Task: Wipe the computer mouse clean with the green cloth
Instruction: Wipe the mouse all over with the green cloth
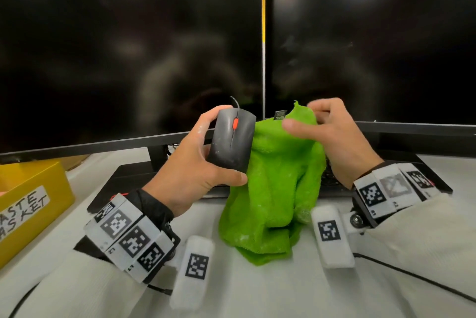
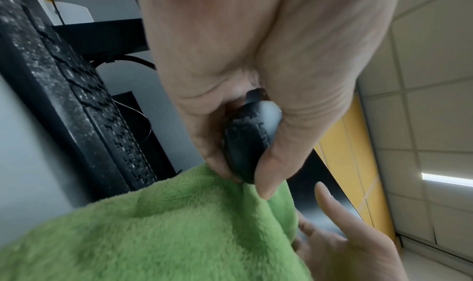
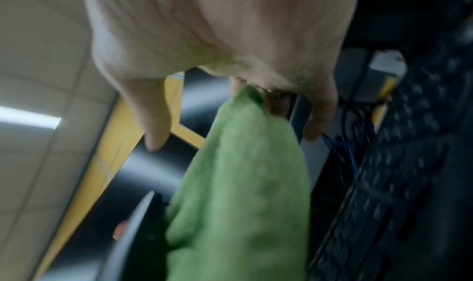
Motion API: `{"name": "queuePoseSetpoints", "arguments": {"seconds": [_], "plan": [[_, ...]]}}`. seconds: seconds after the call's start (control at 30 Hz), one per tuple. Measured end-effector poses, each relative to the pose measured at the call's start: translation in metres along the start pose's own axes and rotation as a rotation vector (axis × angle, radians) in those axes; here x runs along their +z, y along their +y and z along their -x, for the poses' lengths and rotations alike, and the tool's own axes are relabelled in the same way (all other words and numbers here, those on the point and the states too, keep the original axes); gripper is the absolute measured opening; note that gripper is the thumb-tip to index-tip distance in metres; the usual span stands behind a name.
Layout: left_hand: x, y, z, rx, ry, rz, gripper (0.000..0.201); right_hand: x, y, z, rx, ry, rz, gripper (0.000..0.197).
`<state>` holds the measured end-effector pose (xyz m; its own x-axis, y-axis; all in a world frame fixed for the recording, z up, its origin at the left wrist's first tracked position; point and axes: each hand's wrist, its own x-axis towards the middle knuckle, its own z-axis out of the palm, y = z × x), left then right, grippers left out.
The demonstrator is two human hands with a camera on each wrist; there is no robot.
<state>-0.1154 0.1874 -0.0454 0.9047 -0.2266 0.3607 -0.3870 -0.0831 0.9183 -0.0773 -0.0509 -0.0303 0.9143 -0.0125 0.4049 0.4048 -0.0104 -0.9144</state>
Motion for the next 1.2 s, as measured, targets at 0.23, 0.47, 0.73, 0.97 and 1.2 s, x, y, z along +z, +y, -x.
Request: {"name": "queuePoseSetpoints", "arguments": {"seconds": [0.23, 0.47, 0.73, 0.97, 1.2], "plan": [[0.004, 0.005, 0.004, -0.008, -0.134, -0.037, 0.114, 0.003, 0.002, 0.008, -0.069, -0.479, 0.326, 0.049], [0.005, -0.001, 0.002, -0.012, -0.014, -0.035, 0.108, 0.005, -0.003, 0.008, 0.163, -0.200, 0.301, 0.023], [0.003, -0.004, 0.000, 0.003, 0.107, 0.003, 0.105, -0.002, -0.008, 0.003, 0.241, 0.132, -0.356, 0.030], [0.007, -0.004, 0.000, 0.000, 0.066, 0.022, 0.113, 0.015, -0.004, 0.018, 0.344, -0.381, -0.559, 0.043], [0.013, -0.006, 0.001, 0.027, 0.020, 0.002, 0.120, 0.024, 0.014, 0.023, 0.189, -0.521, -0.415, 0.030]]}}
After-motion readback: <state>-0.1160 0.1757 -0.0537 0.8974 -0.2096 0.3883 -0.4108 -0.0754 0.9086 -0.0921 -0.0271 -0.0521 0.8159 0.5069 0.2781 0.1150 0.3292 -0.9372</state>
